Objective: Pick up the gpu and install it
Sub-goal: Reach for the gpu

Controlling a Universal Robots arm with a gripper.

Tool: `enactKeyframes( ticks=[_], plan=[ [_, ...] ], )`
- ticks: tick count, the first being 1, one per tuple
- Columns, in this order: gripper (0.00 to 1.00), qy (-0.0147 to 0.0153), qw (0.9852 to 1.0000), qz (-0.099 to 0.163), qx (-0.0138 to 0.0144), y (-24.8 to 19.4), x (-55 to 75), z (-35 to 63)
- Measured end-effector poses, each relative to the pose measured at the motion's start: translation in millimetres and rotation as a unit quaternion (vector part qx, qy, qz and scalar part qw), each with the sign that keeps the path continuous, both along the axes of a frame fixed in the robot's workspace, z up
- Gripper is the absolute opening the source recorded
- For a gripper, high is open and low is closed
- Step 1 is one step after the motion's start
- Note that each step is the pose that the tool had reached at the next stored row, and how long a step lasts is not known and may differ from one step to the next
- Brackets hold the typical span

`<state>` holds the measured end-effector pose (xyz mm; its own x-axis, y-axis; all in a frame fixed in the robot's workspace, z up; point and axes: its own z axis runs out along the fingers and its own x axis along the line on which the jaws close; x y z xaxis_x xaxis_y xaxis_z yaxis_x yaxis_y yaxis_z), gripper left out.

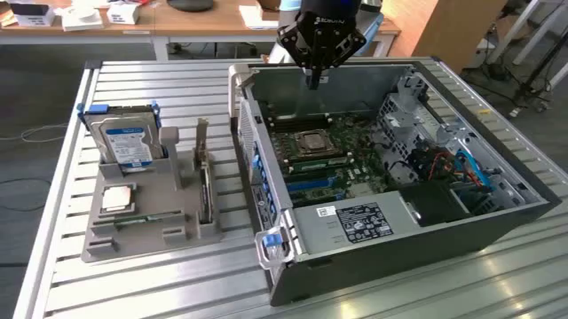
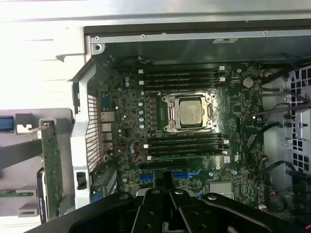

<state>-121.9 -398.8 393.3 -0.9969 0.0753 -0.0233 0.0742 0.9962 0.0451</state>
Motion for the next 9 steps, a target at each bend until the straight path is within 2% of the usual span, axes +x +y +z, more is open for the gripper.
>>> enactKeyframes(
  ticks=[9],
  plan=[
    [0.11,0.0,1.0,0.0,0.0,0.0,0.0,0.0]
  ],
)
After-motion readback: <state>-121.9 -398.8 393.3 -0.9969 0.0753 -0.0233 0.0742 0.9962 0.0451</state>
